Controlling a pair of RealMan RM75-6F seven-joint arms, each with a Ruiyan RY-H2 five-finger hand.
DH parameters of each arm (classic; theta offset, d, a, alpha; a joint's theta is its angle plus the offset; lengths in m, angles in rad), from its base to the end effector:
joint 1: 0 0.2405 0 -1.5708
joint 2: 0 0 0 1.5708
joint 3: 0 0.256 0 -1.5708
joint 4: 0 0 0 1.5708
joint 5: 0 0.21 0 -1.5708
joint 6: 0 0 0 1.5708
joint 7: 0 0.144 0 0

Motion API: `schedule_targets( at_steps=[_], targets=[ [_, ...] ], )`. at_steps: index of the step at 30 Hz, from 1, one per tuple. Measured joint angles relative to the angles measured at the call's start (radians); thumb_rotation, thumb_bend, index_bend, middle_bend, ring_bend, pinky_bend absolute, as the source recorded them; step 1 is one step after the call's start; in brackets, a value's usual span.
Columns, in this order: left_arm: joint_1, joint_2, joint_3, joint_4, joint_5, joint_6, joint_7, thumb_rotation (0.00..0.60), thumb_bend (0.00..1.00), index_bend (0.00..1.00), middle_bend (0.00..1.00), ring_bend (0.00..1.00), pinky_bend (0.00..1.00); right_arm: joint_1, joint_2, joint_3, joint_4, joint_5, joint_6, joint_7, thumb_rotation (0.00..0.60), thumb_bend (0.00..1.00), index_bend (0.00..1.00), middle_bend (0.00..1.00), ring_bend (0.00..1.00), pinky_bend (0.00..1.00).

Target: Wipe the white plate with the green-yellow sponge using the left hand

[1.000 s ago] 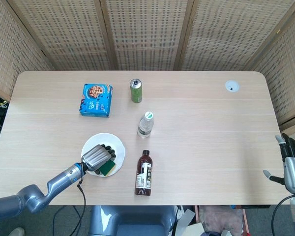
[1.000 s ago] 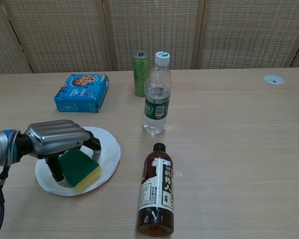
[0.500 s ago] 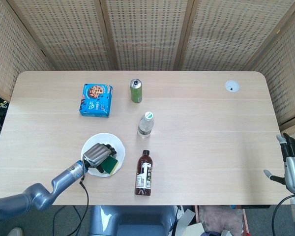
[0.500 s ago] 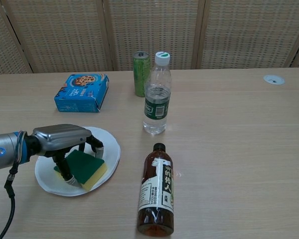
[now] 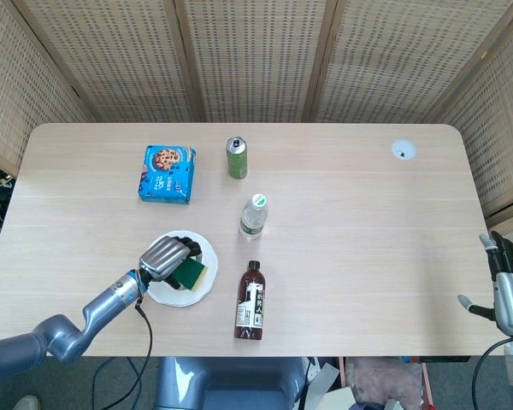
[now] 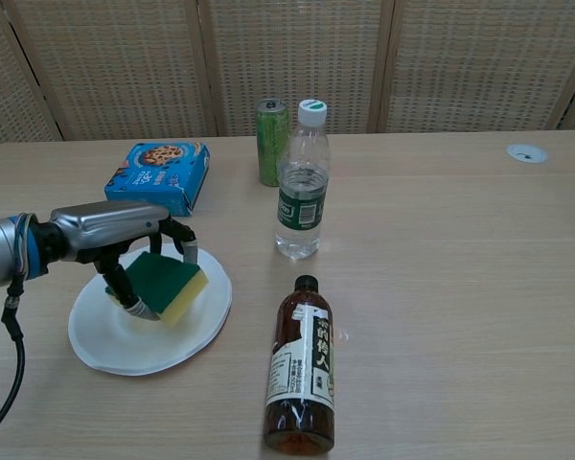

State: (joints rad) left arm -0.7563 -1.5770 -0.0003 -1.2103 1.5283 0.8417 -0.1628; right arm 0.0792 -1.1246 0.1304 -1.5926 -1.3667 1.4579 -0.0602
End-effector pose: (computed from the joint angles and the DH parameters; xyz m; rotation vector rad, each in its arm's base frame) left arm -0.1928 0.3295 -0.0464 -2.1780 -0.9983 -0.8804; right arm -0.3274 -0.1949 0.1749 1.2561 -0.8748 0.8236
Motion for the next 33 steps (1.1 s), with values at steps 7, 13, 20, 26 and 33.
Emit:
schedule_targets(
  at_steps=[7, 13, 20, 26, 33],
  targets=[
    [0.001, -0.057, 0.005, 0.066, -0.026, -0.029, -0.026, 0.6, 0.12, 0.51, 0.36, 0.27, 0.38, 0.001, 0.001, 0.001, 0.0, 0.003, -0.002, 0.001, 0.6, 0.0, 0.0, 0.0, 0.0, 0.0],
    [0.011, -0.12, 0.02, 0.147, -0.022, -0.026, -0.075, 0.6, 0.12, 0.52, 0.37, 0.28, 0.38, 0.0, 0.003, 0.001, -0.001, 0.003, -0.001, 0.006, 0.6, 0.0, 0.0, 0.0, 0.0, 0.0],
    [0.021, -0.139, 0.027, 0.179, -0.001, 0.016, -0.135, 0.6, 0.12, 0.52, 0.37, 0.28, 0.38, -0.001, 0.007, 0.002, -0.003, 0.003, -0.001, 0.013, 0.6, 0.0, 0.0, 0.0, 0.0, 0.0],
    [0.025, -0.109, 0.007, 0.168, 0.014, 0.084, -0.186, 0.6, 0.12, 0.52, 0.37, 0.28, 0.38, -0.001, 0.008, 0.001, -0.005, 0.001, 0.0, 0.015, 0.6, 0.0, 0.0, 0.0, 0.0, 0.0],
    [0.022, -0.104, 0.004, 0.183, 0.003, 0.062, -0.169, 0.6, 0.12, 0.52, 0.37, 0.28, 0.38, -0.001, 0.007, -0.001, -0.007, -0.002, 0.0, 0.011, 0.6, 0.0, 0.0, 0.0, 0.0, 0.0]
  ],
)
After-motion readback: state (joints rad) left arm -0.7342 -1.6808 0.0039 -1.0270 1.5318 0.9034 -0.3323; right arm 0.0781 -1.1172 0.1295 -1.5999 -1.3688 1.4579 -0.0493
